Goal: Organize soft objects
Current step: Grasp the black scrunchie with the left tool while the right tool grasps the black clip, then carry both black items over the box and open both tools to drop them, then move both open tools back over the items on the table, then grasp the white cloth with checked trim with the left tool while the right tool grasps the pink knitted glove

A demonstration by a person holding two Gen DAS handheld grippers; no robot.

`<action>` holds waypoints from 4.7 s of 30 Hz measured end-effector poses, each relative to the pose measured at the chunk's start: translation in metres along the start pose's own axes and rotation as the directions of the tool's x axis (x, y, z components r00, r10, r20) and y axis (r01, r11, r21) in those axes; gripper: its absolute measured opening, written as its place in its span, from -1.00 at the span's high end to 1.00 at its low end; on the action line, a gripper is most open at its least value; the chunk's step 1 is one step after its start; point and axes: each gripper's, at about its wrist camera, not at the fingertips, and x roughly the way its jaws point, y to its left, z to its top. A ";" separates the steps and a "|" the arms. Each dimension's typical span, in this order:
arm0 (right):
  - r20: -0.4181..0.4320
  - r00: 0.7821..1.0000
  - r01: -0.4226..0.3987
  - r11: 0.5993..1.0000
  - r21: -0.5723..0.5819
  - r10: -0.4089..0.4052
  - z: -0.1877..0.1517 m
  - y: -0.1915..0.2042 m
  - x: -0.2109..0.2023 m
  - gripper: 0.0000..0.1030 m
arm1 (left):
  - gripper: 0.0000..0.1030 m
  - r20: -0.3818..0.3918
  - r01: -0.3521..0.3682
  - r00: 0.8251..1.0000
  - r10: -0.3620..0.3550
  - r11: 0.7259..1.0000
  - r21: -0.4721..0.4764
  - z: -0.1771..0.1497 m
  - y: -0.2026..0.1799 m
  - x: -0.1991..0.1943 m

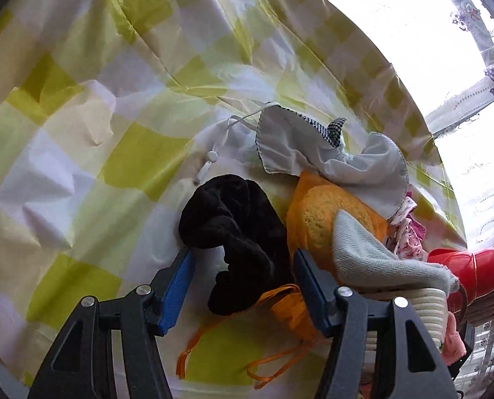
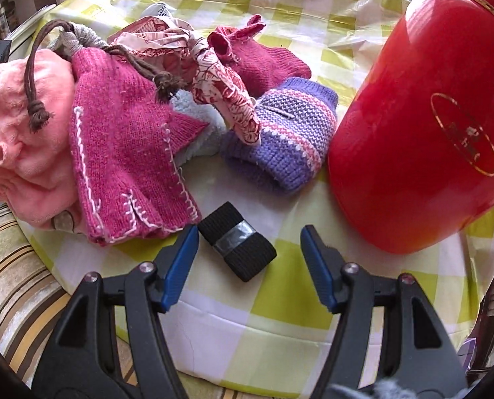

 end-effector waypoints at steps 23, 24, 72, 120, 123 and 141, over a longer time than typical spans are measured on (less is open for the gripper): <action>0.108 0.993 -0.051 0.996 0.076 0.043 -0.040 0.013 -0.071 0.42 | 0.76 0.342 -0.345 0.906 0.251 0.904 0.251 -0.062 -0.039 -0.107; 0.114 0.993 -0.050 0.996 0.078 0.041 -0.042 0.015 -0.077 0.42 | 0.76 0.353 -0.352 0.901 0.251 0.899 0.260 -0.066 -0.042 -0.112; 0.039 0.915 0.322 0.788 0.524 -0.400 -0.205 -0.115 -0.219 -0.53 | -0.41 -0.383 0.499 0.866 -0.321 0.595 0.630 -0.325 -0.322 -0.078; 0.171 0.984 -0.090 0.978 0.190 0.057 0.101 -0.002 -0.115 -0.56 | -0.48 0.030 0.005 0.999 -0.020 0.898 0.441 0.065 -0.101 -0.021; 0.147 0.988 -0.085 0.975 0.204 0.055 0.122 -0.003 -0.098 -0.58 | -0.56 -0.013 -0.015 1.000 0.024 0.889 0.459 0.086 -0.108 0.011; -0.029 0.997 -0.068 0.966 0.251 0.077 0.167 -0.006 0.023 -0.61 | 0.81 -0.125 -0.027 0.986 0.112 0.843 0.538 0.089 -0.110 0.092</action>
